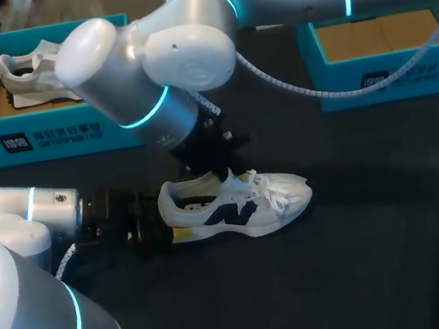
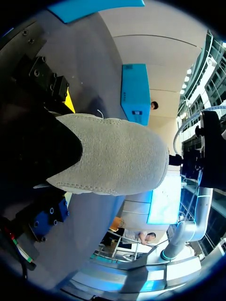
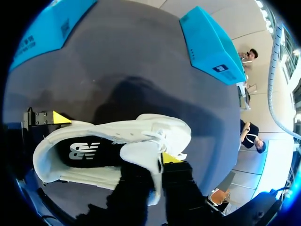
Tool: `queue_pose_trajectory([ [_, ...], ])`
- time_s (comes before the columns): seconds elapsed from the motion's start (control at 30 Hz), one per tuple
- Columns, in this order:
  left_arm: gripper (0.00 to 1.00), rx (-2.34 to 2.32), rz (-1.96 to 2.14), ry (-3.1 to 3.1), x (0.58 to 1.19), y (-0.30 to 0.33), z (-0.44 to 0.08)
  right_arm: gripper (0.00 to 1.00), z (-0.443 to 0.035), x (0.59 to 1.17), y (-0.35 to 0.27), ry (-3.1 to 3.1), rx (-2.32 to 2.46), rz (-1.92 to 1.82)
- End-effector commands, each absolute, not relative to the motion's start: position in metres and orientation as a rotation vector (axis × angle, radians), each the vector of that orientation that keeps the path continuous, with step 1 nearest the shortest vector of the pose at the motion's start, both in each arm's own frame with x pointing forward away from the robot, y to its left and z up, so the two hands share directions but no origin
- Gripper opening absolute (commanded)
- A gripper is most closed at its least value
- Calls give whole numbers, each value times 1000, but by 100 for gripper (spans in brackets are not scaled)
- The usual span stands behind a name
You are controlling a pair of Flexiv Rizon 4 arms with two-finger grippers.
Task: Take the shoe out of the shoebox, open the shoe tongue, remove and reinsert the insole, then place the shoe into the shoebox
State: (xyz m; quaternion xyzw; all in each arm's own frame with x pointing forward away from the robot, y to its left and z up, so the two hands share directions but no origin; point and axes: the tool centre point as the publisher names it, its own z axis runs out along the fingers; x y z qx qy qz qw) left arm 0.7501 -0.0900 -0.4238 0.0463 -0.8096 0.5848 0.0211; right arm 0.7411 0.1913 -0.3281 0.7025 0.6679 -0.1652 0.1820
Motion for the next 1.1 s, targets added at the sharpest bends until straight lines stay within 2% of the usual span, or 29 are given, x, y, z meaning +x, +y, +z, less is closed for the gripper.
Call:
queue_pose_trajectory([
  [0.03, 0, 147, 1814, -2511, 749, -90, -424, 0, -330, 736, 190, 881, 2518, -190],
  [1.1, 0, 147, 1814, -2511, 749, -90, -424, 0, -320, 741, 180, 902, 2626, -166],
])
